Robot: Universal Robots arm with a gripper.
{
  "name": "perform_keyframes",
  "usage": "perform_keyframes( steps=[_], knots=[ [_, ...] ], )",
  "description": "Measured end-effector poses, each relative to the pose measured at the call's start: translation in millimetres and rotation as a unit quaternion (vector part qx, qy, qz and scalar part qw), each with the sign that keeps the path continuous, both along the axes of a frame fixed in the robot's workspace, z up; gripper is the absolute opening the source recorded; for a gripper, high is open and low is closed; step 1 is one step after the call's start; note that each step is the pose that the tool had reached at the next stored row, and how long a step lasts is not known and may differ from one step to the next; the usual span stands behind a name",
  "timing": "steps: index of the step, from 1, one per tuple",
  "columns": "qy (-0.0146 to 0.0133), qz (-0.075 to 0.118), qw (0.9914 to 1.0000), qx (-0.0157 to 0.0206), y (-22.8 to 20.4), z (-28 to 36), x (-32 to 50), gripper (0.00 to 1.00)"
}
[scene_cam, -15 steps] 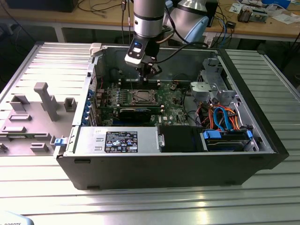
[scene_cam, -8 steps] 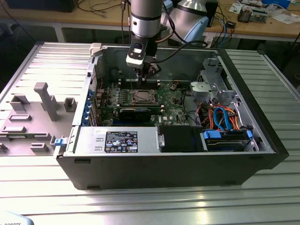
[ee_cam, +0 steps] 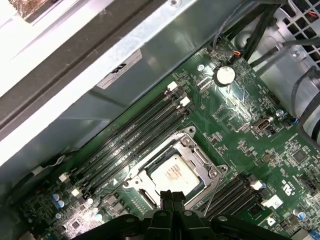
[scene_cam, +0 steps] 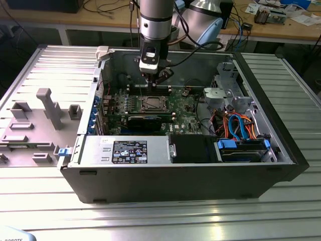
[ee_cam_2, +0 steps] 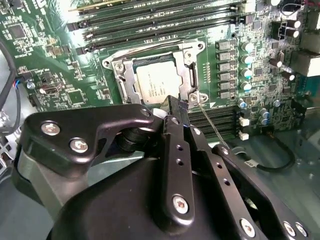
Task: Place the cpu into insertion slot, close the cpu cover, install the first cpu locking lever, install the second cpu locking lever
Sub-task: 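Install the first cpu locking lever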
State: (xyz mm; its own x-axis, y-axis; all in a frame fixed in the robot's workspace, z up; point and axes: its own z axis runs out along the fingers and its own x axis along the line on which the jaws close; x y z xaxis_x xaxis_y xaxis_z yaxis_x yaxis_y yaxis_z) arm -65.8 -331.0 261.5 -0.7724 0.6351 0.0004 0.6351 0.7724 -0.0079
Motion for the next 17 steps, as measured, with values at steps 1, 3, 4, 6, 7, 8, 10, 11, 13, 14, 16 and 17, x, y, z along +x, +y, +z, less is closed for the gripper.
perform_keyframes(
  steps=[1,3,4,6,7,8,10,11,13,14,16,17],
  knots=[
    [0.0,0.006,0.99998,0.0,0.0,2.1,0.0,0.11],
    [-0.0001,0.028,0.99962,0.0002,0.0,2.3,0.1,0.11],
    [0.0,0.036,0.99934,0.0001,0.0,2.3,0.0,0.11],
    [0.0,0.059,0.99827,0.0,0.0,2.4,0.0,0.11],
    [0.0,0.068,0.9977,0.0001,0.0,2.4,0.0,0.11],
    [0.0,0.077,0.99703,0.0,0.0,2.4,0.0,0.11],
    [0.0,0.095,0.99551,0.0,0.0,2.4,0.0,0.11],
    [0.0,0.103,0.99468,0.0,0.0,2.4,0.0,0.11],
    [-0.0005,0.12,0.99278,0.0,0.1,2.4,-0.5,0.11],
    [-0.0034,0.121,0.99261,-0.0004,0.1,2.4,-1.5,0.11],
    [-0.0048,0.121,0.9926,0.0002,0.0,2.3,-1.6,0.11],
    [-0.0054,0.122,0.99256,0.003,0.0,2.2,-1.6,0.11]
  ],
)
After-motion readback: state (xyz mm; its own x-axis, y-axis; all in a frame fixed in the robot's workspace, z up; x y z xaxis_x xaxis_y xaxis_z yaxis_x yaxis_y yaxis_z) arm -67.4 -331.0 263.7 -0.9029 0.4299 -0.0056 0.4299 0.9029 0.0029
